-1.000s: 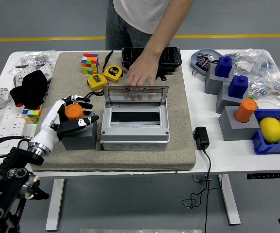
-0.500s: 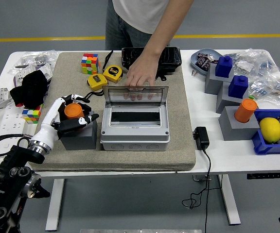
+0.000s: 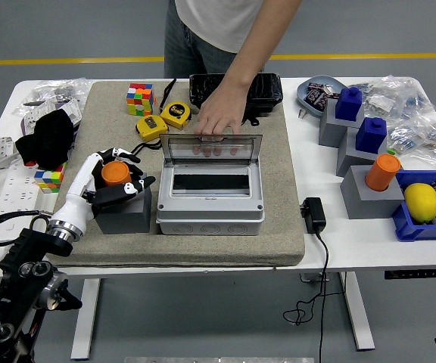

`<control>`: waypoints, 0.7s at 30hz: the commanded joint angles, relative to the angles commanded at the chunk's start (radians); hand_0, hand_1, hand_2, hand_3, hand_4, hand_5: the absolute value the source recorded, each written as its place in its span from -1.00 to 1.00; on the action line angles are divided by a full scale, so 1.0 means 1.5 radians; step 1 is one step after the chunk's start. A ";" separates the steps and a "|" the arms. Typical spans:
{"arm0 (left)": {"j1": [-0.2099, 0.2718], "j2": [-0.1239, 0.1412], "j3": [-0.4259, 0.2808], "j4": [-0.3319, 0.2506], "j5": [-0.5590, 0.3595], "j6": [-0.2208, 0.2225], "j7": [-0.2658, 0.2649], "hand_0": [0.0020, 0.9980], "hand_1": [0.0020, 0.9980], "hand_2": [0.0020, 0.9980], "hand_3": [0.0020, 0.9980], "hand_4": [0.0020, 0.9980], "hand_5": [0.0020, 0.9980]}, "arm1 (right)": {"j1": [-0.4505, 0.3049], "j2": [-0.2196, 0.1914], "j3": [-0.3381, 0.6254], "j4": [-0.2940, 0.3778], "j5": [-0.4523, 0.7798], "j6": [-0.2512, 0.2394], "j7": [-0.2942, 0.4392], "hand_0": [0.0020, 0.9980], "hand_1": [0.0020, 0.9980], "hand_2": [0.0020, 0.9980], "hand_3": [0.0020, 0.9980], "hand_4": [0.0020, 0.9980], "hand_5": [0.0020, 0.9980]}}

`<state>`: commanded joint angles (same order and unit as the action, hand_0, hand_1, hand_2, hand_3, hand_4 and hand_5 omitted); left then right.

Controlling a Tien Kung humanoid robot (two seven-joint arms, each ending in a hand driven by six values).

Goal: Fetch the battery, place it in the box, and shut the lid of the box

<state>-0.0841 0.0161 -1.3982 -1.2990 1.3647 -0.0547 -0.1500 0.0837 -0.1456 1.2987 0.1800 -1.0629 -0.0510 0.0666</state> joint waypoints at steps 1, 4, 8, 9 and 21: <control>0.000 0.000 0.000 0.000 0.000 0.001 0.000 -0.22 -0.10 -0.22 -0.15 0.83 -1.00 | 0.000 0.000 0.000 0.000 0.000 0.000 0.000 0.75 0.68 0.57 0.66 1.00 1.00; 0.000 0.000 0.002 0.000 0.001 0.004 0.000 -0.31 -0.12 -0.26 -0.20 0.82 -1.00 | 0.000 0.001 0.001 0.000 0.000 0.000 0.000 0.75 0.68 0.57 0.66 1.00 1.00; 0.000 0.000 0.002 0.000 0.006 0.009 0.001 -0.31 -0.12 -0.26 -0.20 0.82 -1.00 | 0.000 0.001 0.003 0.000 -0.002 0.000 0.000 0.75 0.68 0.57 0.66 1.00 1.00; 0.000 0.000 0.002 -0.001 0.009 0.013 0.001 -0.31 -0.12 -0.26 -0.20 0.82 -1.00 | 0.000 0.001 0.004 0.000 -0.002 0.000 0.001 0.75 0.68 0.57 0.66 1.00 1.00; 0.000 0.000 0.006 0.002 0.019 0.033 0.002 -0.65 -0.27 -0.43 -0.42 0.65 -1.00 | -0.001 0.000 0.011 0.000 -0.005 0.000 0.001 0.75 0.68 0.57 0.66 1.00 1.00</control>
<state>-0.0834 0.0154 -1.3898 -1.2962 1.3926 -0.0052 -0.1468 0.0830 -0.1453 1.3156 0.1800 -1.0711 -0.0505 0.0683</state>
